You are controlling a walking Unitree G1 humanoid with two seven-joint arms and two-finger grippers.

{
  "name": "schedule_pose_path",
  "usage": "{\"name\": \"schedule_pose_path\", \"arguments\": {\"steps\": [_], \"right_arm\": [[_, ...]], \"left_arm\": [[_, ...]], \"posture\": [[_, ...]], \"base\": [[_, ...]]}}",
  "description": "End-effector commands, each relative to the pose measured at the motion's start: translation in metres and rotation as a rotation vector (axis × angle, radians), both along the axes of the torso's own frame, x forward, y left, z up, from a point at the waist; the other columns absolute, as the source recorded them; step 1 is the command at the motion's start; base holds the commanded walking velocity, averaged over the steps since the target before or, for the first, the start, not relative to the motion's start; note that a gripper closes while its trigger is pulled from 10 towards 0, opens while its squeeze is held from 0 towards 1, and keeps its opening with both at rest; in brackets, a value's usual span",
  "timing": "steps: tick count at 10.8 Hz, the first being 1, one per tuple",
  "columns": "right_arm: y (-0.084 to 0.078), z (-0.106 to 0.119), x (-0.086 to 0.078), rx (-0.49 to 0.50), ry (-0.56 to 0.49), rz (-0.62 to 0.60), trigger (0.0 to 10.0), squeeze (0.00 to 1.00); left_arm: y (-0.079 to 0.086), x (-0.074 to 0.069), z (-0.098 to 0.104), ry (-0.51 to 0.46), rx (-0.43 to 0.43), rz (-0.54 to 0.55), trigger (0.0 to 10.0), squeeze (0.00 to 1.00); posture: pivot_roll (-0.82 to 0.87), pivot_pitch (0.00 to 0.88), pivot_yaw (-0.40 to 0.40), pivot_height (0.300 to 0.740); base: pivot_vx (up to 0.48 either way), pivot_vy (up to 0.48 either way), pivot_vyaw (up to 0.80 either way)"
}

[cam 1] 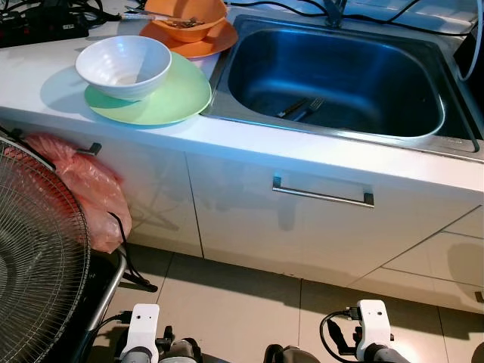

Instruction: Kitchen organization

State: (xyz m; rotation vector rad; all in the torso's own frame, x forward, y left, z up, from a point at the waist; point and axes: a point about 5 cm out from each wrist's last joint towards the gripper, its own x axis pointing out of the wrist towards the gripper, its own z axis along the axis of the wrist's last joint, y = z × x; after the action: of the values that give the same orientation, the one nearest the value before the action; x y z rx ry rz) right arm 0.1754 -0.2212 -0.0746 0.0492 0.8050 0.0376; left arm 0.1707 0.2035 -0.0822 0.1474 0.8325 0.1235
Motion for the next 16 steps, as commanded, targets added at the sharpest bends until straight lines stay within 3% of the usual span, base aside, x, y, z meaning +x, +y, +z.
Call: {"name": "schedule_pose_path", "arguments": {"steps": [1,16], "right_arm": [[-0.0022,-0.0027,-0.0056,0.0,0.028,-0.007,10.0,0.0],[-0.0015,-0.003,-0.0058,-0.001,0.03,-0.003,10.0,0.0]], "left_arm": [[0.0012,-0.0086,-0.0041,0.03,-0.003,0.025,10.0,0.0],[-0.0023,-0.0076,-0.0041,0.03,0.002,-0.015,10.0,0.0]], "posture": [[0.05,0.185,-0.033,0.74],[0.05,0.175,-0.032,0.74]], "base": [[0.0,0.0,0.0],[0.0,0.0,0.0]]}}
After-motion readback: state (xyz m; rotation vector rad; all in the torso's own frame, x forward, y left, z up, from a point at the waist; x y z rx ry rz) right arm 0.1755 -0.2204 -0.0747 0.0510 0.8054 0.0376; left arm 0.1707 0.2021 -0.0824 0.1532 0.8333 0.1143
